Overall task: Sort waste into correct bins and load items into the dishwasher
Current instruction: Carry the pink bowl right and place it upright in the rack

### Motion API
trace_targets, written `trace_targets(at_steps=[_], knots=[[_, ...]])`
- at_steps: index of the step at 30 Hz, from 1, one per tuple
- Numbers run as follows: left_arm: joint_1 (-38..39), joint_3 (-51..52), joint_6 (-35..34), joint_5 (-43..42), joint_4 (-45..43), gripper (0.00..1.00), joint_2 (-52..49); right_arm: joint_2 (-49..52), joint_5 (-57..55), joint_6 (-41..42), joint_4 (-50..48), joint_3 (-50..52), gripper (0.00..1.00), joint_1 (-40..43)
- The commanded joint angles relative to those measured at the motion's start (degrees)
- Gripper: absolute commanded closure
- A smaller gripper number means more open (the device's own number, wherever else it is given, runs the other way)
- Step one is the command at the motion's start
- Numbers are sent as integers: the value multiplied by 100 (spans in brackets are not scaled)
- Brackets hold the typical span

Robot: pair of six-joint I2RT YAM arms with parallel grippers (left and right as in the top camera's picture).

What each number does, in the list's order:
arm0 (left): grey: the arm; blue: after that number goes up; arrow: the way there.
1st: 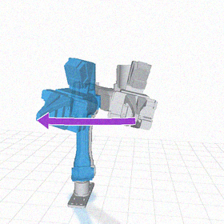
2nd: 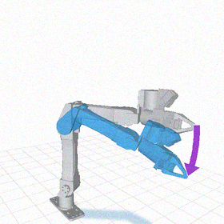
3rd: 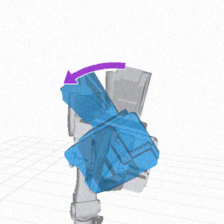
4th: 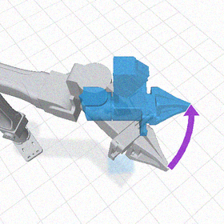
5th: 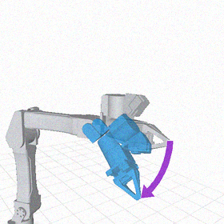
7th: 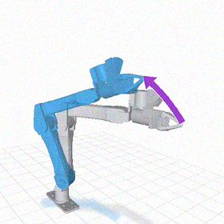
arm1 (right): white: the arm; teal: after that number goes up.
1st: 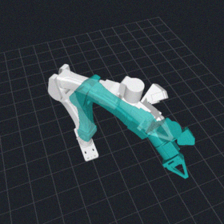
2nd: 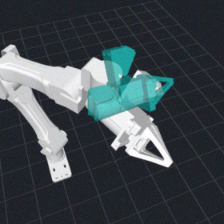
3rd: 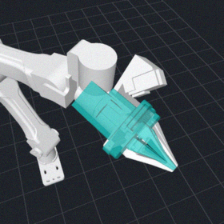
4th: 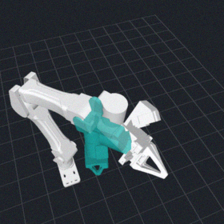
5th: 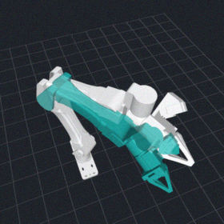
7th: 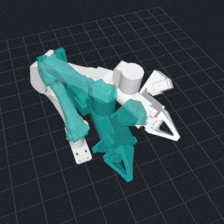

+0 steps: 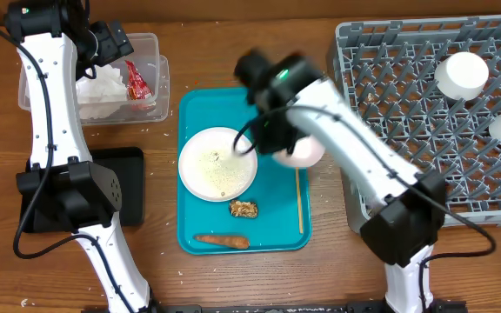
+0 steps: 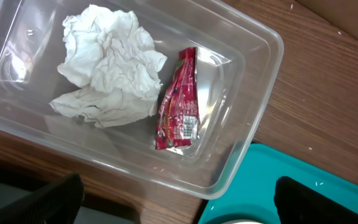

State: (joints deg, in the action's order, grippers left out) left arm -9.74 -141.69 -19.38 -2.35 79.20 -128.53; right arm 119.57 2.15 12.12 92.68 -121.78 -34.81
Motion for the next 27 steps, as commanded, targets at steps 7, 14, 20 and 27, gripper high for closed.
trace_targets(at_steps=[7,14,20,27], knots=[[76,22,-37,-4,-15,0,-59,-289,-2,-31,306,-1550,96,2986],[76,22,-35,-4,-15,0,-59,-177,4116,-2334,-66,-1296,96,5392],[76,22,-35,-4,-15,0,-59,-81,5834,-3364,-533,-411,96,6057],[76,22,-35,-4,-15,0,-59,-81,7005,-3571,-2299,1113,96,6124]])
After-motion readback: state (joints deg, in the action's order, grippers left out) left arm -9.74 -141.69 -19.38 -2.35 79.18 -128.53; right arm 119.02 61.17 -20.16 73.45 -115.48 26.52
